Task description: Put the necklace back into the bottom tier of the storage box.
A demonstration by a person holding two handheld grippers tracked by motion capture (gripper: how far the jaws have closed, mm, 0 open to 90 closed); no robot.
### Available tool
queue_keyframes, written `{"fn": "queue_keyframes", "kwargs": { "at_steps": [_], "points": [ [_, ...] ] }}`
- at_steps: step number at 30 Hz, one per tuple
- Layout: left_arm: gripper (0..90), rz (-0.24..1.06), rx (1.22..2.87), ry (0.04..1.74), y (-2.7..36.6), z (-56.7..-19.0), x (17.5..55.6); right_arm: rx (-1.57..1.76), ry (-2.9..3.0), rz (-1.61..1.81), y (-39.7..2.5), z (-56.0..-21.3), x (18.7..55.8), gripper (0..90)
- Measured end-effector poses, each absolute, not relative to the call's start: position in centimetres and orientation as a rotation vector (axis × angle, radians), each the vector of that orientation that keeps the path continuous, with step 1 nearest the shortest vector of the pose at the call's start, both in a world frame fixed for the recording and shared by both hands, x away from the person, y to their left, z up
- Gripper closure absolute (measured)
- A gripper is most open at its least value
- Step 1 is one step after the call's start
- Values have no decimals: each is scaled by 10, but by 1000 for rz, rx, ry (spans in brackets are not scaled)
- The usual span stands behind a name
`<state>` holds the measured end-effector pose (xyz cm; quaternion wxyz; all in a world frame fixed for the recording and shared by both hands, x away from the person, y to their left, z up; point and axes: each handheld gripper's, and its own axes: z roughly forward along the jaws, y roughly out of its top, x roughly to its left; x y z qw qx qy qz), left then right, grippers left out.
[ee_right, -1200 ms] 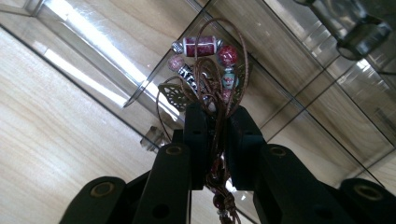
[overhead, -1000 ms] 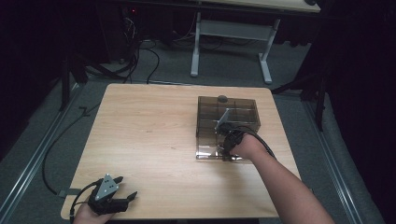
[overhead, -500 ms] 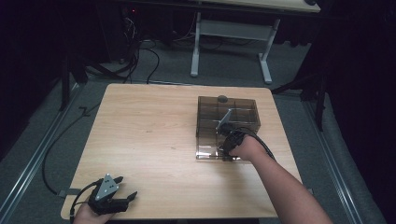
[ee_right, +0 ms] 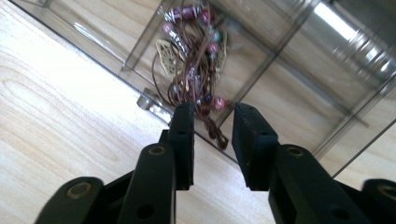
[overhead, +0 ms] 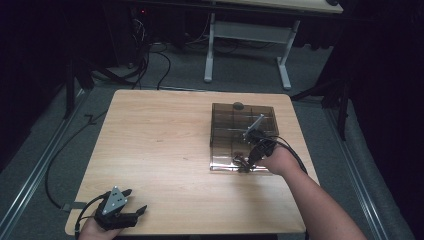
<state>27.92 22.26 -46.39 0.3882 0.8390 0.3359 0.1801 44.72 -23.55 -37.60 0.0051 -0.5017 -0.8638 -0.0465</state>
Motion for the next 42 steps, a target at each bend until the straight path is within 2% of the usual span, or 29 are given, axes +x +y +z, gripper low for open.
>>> {"fn": "queue_keyframes", "kwargs": {
  "at_steps": [5, 6, 12, 20, 24, 31, 42],
  "points": [
    [231, 460, 2134, 856, 223, -464, 279, -1558, -2705, -120, -238, -382, 447, 790],
    [231, 460, 2134, 856, 223, -464, 279, -1553, -2728, -112, -236, -384, 449, 861],
    [231, 458, 2131, 857, 223, -464, 279, -1548, -2761, -79, -224, -394, 456, 882],
    [230, 457, 2132, 855, 223, -464, 279, -1526, -2804, -65, -218, -403, 462, 876],
    [230, 459, 2132, 854, 223, -464, 279, -1520, -2798, -53, -218, -403, 461, 823],
    [230, 460, 2134, 855, 223, -464, 279, -1533, -2800, -102, -220, -391, 459, 776],
    [231, 462, 2134, 856, 222, -464, 279, -1554, -2748, -115, -228, -379, 444, 773]
  ]
}}
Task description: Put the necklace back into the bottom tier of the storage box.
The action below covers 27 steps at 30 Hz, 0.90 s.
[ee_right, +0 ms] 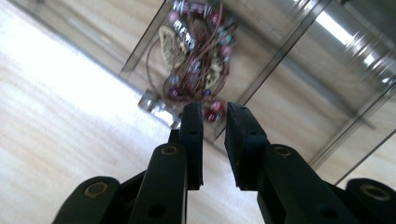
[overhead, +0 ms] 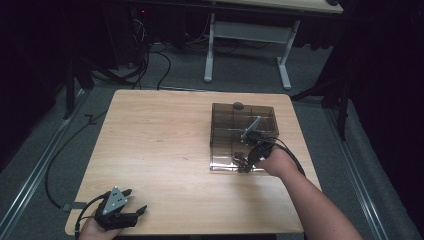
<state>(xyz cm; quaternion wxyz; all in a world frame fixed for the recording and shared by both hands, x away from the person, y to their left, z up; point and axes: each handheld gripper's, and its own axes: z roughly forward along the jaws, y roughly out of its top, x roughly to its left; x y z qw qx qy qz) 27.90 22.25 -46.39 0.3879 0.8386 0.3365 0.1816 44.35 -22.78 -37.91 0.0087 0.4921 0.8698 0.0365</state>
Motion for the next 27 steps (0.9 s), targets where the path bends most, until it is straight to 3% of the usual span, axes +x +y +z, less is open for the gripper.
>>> {"fn": "queue_keyframes", "kwargs": {
  "at_steps": [27],
  "points": [
    [231, 468, 2129, 862, 223, -464, 278, 1625, 2699, 147, -263, -405, 393, 720]
  ]
}}
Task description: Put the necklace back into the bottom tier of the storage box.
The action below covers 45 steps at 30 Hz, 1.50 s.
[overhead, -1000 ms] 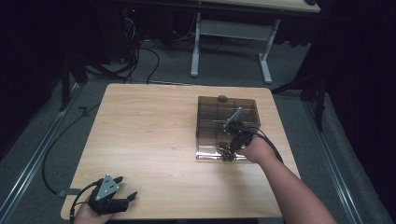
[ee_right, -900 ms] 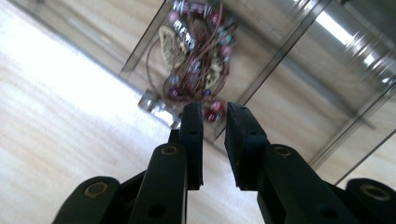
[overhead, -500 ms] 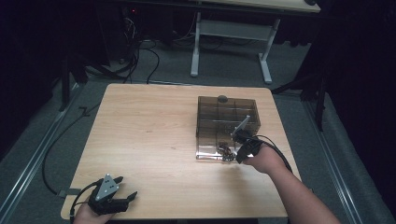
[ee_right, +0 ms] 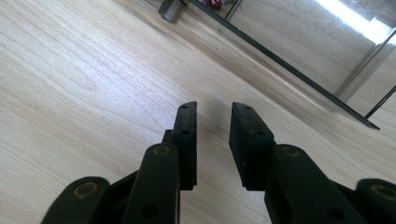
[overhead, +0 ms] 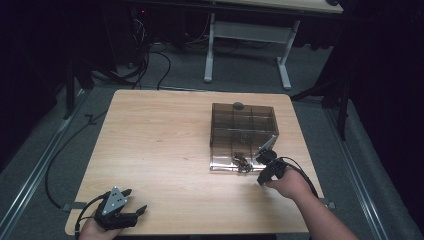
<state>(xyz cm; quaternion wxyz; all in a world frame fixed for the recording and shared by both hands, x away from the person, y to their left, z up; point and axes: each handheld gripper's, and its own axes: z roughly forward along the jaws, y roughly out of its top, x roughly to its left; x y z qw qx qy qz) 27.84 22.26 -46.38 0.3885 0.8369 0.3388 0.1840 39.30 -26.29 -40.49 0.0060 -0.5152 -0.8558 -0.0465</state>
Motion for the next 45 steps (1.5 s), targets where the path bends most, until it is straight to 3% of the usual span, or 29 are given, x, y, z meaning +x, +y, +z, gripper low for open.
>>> {"fn": "queue_keyframes", "kwargs": {
  "at_steps": [10, 31, 45],
  "points": [
    [231, 467, 2118, 864, 223, -464, 278, -1633, -2738, -321, -262, -404, 374, 676],
    [232, 473, 2101, 882, 224, -464, 278, -1716, -2779, -1069, -275, -420, 321, 540],
    [231, 484, 2059, 921, 227, -464, 278, -1737, -2745, -1477, -284, -454, 288, 511]
  ]
}}
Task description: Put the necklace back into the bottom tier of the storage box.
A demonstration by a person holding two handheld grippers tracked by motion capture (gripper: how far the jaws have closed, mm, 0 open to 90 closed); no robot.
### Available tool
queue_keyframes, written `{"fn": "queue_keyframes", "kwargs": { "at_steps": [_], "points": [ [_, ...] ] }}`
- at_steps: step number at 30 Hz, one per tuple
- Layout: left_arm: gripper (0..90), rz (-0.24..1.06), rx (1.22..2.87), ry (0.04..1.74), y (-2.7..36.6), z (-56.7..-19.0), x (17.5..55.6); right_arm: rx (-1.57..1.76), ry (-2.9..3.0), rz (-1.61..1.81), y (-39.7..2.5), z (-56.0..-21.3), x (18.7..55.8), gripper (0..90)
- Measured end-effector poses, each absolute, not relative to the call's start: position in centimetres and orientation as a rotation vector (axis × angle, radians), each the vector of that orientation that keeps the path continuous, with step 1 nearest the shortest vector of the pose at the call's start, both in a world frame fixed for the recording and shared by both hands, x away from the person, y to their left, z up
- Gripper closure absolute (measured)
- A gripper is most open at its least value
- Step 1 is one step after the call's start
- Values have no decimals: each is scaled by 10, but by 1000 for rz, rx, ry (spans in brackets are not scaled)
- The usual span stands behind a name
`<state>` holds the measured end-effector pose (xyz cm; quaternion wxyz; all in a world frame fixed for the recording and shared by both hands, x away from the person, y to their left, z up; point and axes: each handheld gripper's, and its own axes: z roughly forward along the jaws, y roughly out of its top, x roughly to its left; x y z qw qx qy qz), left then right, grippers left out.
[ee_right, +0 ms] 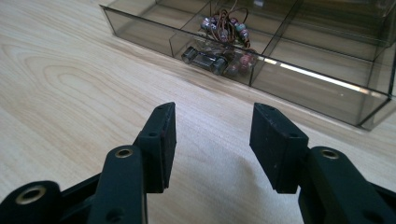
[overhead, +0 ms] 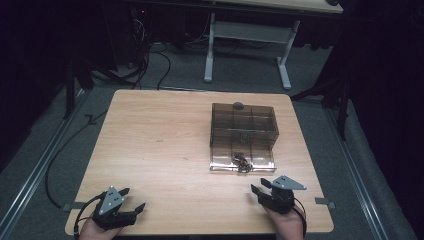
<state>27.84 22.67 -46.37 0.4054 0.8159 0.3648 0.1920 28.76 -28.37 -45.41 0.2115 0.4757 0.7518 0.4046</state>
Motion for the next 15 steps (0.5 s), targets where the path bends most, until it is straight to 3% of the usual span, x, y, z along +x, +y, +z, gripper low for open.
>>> {"fn": "queue_keyframes", "kwargs": {
  "at_steps": [15],
  "points": [
    [231, 500, 2060, 935, 225, -464, 278, 1343, 2042, 1167, -284, -454, 286, 479]
  ]
}}
